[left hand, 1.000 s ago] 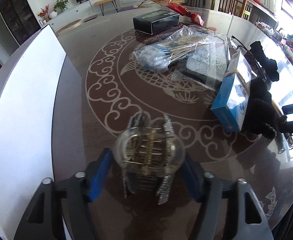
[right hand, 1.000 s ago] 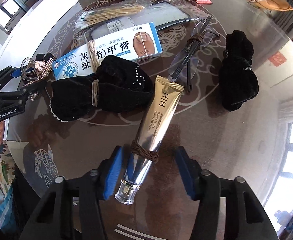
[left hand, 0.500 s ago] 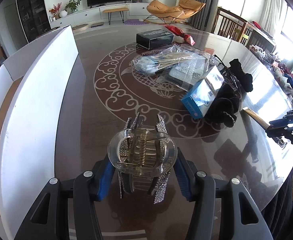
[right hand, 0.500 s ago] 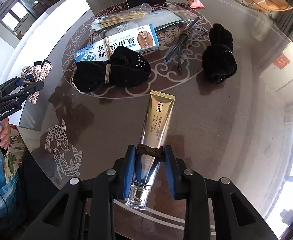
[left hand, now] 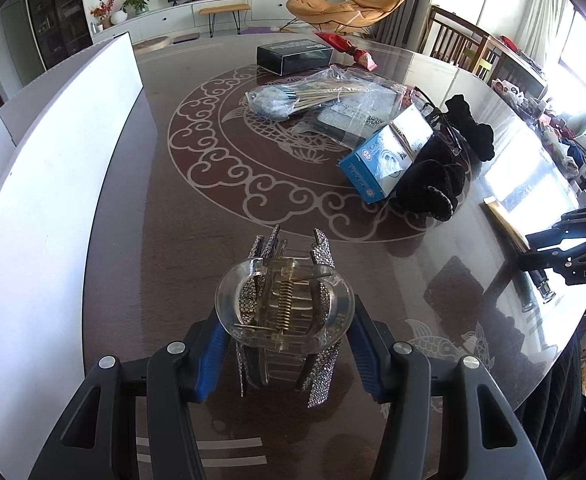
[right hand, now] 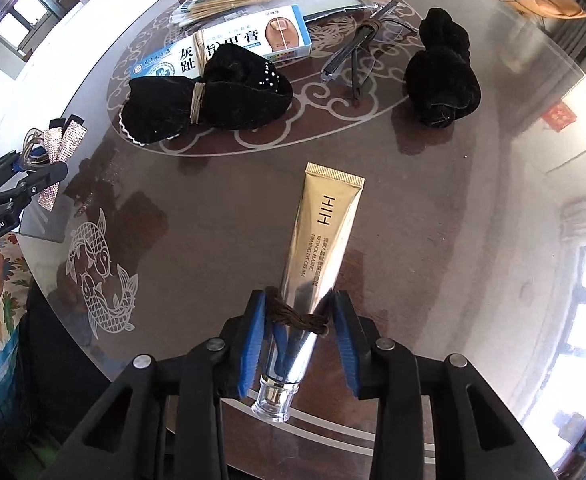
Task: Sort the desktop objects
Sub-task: 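Carry the acrylic holder and gold tube with both tools over the white bin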
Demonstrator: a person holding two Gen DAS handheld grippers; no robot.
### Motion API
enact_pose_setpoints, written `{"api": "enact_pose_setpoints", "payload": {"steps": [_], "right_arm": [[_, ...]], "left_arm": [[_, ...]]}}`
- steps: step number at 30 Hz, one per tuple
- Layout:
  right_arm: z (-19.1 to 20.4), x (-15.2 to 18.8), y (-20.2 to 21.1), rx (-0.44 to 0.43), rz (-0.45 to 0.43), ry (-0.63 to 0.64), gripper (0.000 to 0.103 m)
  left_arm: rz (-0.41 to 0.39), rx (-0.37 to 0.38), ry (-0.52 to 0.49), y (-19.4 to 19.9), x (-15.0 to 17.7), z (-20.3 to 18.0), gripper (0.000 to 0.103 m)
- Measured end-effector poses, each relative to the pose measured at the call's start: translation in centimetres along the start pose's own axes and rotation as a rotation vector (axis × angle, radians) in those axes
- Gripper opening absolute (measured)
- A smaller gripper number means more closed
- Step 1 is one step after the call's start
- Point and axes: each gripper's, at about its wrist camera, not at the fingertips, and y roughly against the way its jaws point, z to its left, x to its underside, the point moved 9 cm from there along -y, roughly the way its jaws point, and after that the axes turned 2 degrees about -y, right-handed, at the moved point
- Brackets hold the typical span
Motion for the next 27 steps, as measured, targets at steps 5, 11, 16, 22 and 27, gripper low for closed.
{"api": "enact_pose_setpoints", "payload": {"steps": [5, 11, 16, 22, 27], "right_arm": [[0.2, -0.6, -0.3, 0.007, -0.018, 0.015, 0.035], [0.0, -0.7, 0.3, -0.020, -0.050, -0.017, 0.028], [0.2, -0.9, 3.3, -0.055, -0.112, -0.014, 0.028], [3.4, -2.6, 7.3, -0.114, -0.182, 0.040, 0.028], [10.4, -6.0, 9.3, -0.208, -0.234, 0.117, 0.028]], "left_arm": [[0.000, 0.003, 0.004, 0.0, -0.1, 0.0, 0.055], [-0.026, 0.023, 0.019, 1.0, -0.2, -0.1, 0.055], [-0.073, 0.036, 0.032, 3.1, -1.0, -0.1, 0.055], [-0.153, 0.075, 0.072, 7.8, -2.7, 1.2, 0.055], [-0.224, 0.029, 0.153, 12.9, -3.2, 7.5, 0.055]]}}
